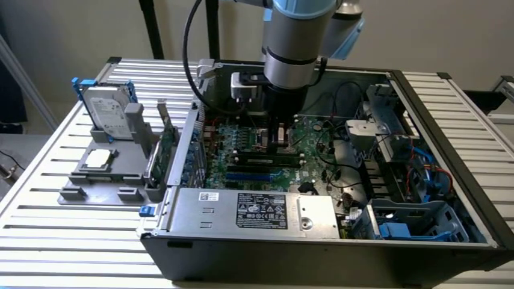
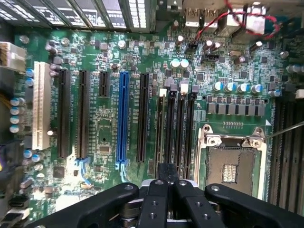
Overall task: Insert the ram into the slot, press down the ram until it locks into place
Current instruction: 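Press down the ram until it locks into place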
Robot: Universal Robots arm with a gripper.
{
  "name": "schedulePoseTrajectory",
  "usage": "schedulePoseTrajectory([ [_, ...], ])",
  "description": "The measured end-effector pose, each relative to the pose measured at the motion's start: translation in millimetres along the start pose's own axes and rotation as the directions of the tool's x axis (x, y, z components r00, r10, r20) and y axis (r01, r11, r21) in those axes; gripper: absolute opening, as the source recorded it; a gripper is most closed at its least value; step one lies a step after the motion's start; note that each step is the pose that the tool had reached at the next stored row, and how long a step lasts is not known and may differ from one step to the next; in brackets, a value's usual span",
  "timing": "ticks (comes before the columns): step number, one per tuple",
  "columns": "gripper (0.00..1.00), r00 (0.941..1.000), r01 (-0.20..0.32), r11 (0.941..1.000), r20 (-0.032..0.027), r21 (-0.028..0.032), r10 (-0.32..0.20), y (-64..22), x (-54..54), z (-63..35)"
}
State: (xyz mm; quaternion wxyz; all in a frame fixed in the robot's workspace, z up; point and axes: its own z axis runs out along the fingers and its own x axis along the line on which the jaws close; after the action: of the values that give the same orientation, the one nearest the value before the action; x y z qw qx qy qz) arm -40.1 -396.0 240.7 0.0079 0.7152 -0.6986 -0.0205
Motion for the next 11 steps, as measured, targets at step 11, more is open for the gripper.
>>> schedulePoseTrajectory([
  [11, 0.11, 1.0, 0.0, 0.9999, 0.0003, -0.0146, 0.0, -9.0, -0.2, -30.2],
])
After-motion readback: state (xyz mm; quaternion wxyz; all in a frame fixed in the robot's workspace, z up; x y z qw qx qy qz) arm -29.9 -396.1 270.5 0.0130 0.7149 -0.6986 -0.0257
